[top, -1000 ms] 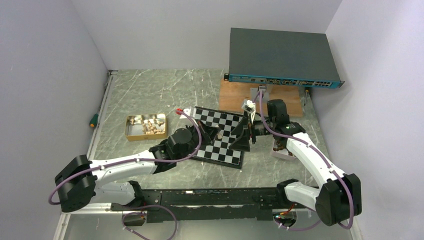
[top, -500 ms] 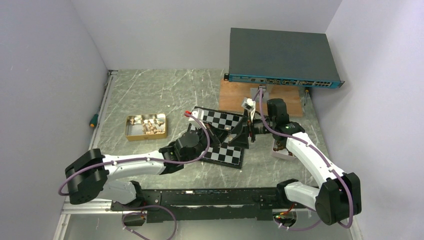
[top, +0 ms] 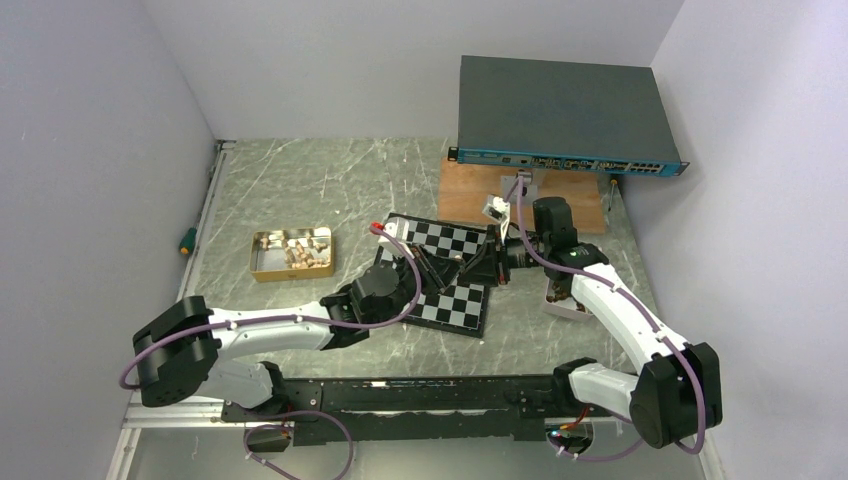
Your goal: Set up the chess pieces on the board
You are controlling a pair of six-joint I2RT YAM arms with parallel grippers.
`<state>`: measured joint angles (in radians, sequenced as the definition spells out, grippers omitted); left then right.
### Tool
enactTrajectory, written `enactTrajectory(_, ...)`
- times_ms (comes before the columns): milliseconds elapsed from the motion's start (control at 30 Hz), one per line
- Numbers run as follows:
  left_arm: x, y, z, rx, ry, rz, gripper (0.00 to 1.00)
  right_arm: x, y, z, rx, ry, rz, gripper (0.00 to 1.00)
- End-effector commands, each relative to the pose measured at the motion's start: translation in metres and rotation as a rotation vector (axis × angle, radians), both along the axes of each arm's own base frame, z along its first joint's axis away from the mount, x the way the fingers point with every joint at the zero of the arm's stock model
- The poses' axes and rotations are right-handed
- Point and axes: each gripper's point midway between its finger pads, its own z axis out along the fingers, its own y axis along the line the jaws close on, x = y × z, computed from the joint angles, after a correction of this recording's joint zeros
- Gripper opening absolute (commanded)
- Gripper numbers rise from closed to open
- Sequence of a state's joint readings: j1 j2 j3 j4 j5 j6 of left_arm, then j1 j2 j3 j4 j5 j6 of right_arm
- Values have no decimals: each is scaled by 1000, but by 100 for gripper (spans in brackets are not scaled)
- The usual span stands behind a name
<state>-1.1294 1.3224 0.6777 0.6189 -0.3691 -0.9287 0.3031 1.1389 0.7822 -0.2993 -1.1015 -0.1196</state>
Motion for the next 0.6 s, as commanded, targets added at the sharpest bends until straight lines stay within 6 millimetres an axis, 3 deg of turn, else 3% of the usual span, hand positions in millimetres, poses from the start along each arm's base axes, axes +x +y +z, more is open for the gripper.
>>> enactTrajectory(0,-2,4,32,-56,-55,4,51,4,-1,6,-18,-75,11,6)
enactTrajectory(67,-3,16,35,-12,-88,19,70,2,-4,5,-36,-116,31,5)
enactTrajectory(133,-4,27,36,54,-125,4,82,-2,-6,4,-53,-153,64,5)
enactTrajectory(267,-19,40,33,144,-224,-185,94,-11,-8,2,-79,-196,121,5)
enactTrajectory(400,-31,46,28,134,-258,-400,86,-18,-8,3,-82,-237,164,5)
enactTrajectory(567,-46,31,31,166,-282,-563,79,-28,-6,6,-59,-248,223,5)
